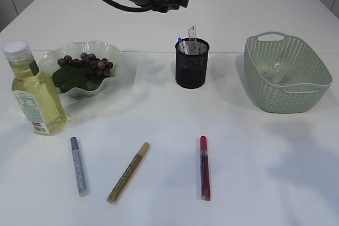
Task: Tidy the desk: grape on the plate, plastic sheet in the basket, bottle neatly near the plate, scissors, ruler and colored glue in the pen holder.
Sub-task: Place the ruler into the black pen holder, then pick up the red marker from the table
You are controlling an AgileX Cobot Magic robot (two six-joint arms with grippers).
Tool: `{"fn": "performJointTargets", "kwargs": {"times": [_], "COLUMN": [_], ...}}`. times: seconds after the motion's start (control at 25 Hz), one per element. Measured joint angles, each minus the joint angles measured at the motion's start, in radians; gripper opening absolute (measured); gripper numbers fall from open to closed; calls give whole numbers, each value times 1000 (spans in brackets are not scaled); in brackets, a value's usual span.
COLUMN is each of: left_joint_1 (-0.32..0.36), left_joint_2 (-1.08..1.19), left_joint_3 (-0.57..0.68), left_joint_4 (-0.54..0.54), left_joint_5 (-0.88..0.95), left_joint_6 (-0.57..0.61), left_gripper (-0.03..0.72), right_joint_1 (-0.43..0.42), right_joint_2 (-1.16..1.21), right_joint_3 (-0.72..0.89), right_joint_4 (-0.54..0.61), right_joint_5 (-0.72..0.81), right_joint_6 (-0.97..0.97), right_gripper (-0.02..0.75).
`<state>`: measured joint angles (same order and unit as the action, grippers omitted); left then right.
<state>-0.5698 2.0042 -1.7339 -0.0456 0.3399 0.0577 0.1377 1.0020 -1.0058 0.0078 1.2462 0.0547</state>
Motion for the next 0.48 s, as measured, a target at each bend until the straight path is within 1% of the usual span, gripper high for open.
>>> {"fn": "performJointTargets", "kwargs": {"times": [0.32, 0.48], "left_joint_1": [0, 0], "left_joint_2": [-114, -176], "left_joint_3": [0, 0], "left_joint_4": [0, 0], "left_joint_5": [366, 533], "left_joint_6": [0, -66], "left_gripper": [246, 255], "right_joint_1": [0, 0], "right_joint_2": [0, 0], "right_joint_3": [0, 0], "right_joint_4": [0, 0], "right_joint_5": [0, 0], "right_joint_6": [0, 0], "right_gripper": [358, 358]}}
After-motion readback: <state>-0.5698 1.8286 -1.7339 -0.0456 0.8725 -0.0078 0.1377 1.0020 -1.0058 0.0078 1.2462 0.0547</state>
